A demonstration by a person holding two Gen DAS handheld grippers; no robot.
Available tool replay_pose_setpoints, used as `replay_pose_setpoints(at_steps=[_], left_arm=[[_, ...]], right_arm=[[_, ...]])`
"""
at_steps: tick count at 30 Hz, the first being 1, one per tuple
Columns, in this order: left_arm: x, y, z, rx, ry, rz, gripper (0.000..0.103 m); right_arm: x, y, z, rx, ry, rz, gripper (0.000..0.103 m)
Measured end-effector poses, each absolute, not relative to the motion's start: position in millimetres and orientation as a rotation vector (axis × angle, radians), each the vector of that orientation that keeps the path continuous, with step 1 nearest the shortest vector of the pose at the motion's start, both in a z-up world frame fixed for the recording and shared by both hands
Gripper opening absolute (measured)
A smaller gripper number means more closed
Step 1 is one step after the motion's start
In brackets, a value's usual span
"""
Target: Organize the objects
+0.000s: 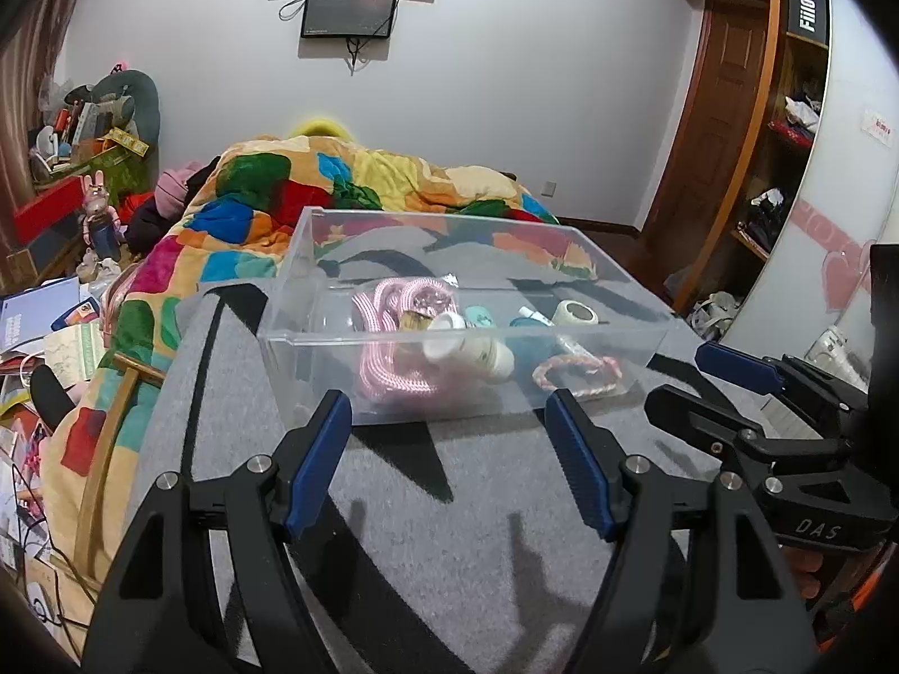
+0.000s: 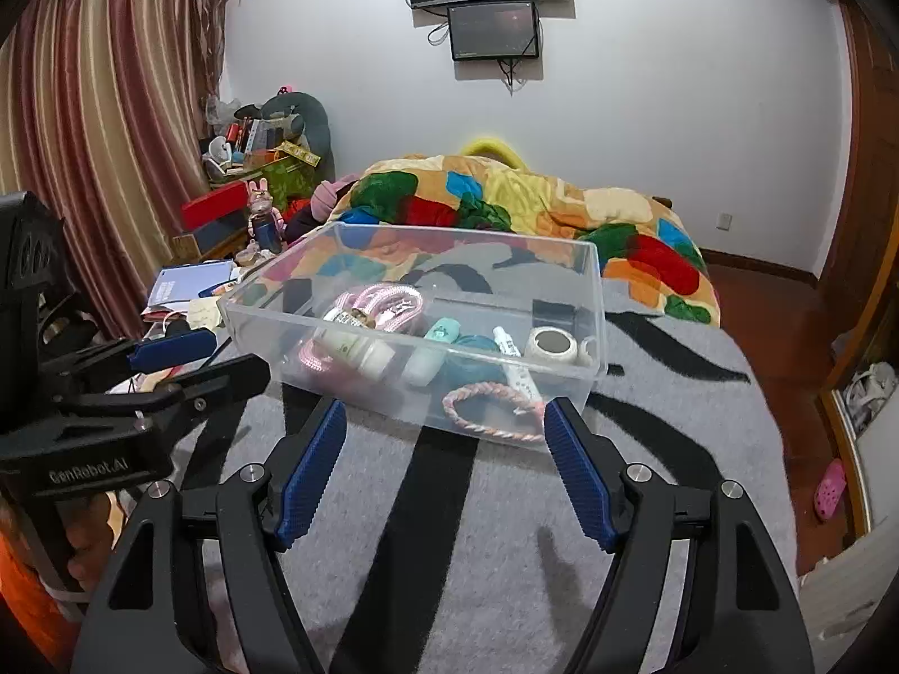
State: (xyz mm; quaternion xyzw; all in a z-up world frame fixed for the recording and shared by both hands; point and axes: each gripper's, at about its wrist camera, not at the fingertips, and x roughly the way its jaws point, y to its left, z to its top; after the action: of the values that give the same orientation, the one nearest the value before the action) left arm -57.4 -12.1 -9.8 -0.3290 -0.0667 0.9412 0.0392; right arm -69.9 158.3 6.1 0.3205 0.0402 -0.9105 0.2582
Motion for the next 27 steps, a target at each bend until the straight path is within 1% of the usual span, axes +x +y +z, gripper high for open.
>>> replay_pose_setpoints(at_steps=[11, 27], left_arm=[[-55.7, -10.1, -8.0, -0.999, -0.185, 2.894, 0.072], [-55.7, -7.7, -7.5, -1.003, -0.173, 2.892, 0.072]], right_arm=[[-72.6, 163.4, -2.6, 0.901, 0.087, -2.458, 0.070], [-70.8, 163.6, -1.3, 0.903, 0.071, -2.440, 0.070]])
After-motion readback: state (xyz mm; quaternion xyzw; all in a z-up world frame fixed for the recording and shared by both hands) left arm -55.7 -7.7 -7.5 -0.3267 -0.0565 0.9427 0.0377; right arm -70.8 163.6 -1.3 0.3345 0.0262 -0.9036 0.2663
